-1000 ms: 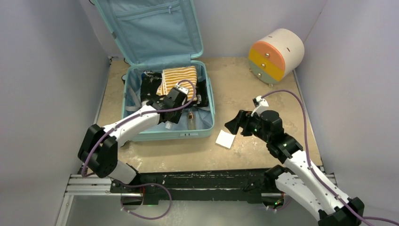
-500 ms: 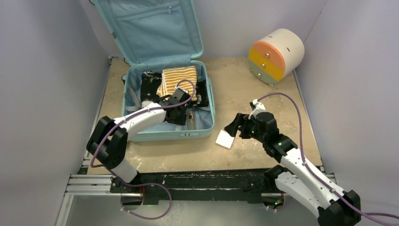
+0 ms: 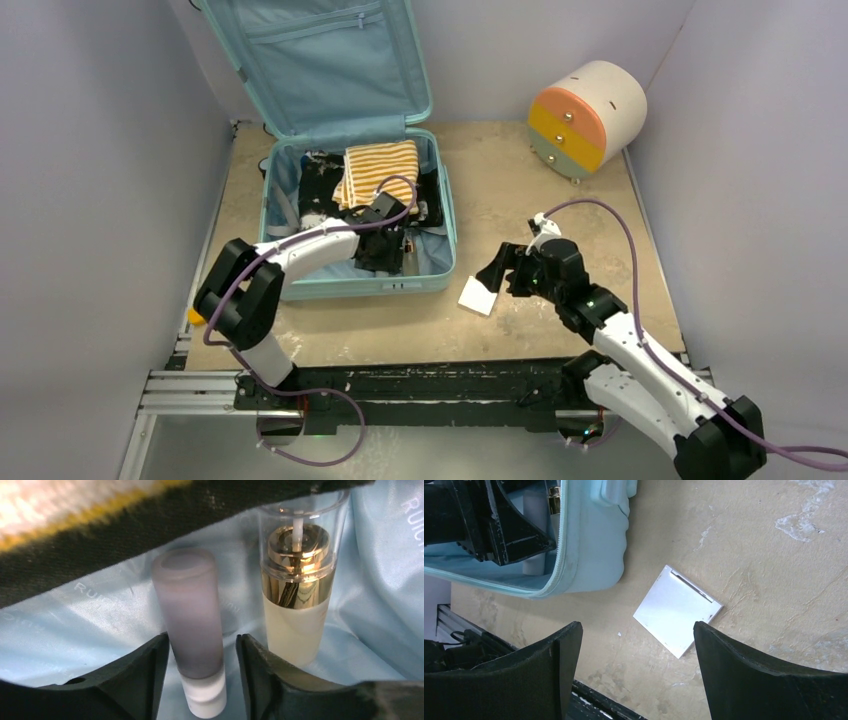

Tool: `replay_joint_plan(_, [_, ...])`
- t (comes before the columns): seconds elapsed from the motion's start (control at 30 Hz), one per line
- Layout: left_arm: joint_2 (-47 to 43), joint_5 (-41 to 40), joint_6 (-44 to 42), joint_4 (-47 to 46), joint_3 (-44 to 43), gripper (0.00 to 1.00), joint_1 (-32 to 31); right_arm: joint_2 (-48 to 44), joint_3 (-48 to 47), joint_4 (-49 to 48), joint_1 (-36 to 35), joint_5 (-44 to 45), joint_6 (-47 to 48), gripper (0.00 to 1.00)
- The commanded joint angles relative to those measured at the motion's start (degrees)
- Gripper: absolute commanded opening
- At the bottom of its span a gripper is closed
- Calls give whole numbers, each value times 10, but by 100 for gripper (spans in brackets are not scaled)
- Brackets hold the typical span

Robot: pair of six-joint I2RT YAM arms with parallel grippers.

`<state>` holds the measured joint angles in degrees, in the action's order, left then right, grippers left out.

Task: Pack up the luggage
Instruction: Place the makeup in the luggage, then pick up the makeup from the center of the board.

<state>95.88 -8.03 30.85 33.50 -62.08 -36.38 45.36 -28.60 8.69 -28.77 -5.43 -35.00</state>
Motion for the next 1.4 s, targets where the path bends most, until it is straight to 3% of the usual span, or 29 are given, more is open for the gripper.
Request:
replay_joint_plan(0.0, [-47,10,8,10,-6,61,3,8,-10,2,-1,10,-4,85])
replay_joint_plan(0.1, [-93,6,2,33,-29,73,2,7,-28,36,-1,12,5,86])
replay_joint_plan(0.33, [-248,29,-65,24,-81,80,2,55,-52,91,-1,39,20,90])
replay_joint_plan(0.47, [-350,-24,-115,-66,-24,81,2,98,-44,75,-5,50,-37,89])
replay_joint_plan(0.63, [-436,-83,-129,-165,83,82,3,122,-48,54,-36,132,-109,90])
replay_joint_plan(0.77, [-467,-100,-117,-198,129,83,3,173,-64,54,-42,165,-136,91])
replay_joint_plan(1.0, [-491,-147,-120,-160,124,83,3,267,-88,46,-73,202,-181,91])
replay_joint_plan(1.37, [-515,-135,-111,-162,128,83,3,342,-130,55,-96,221,-198,91])
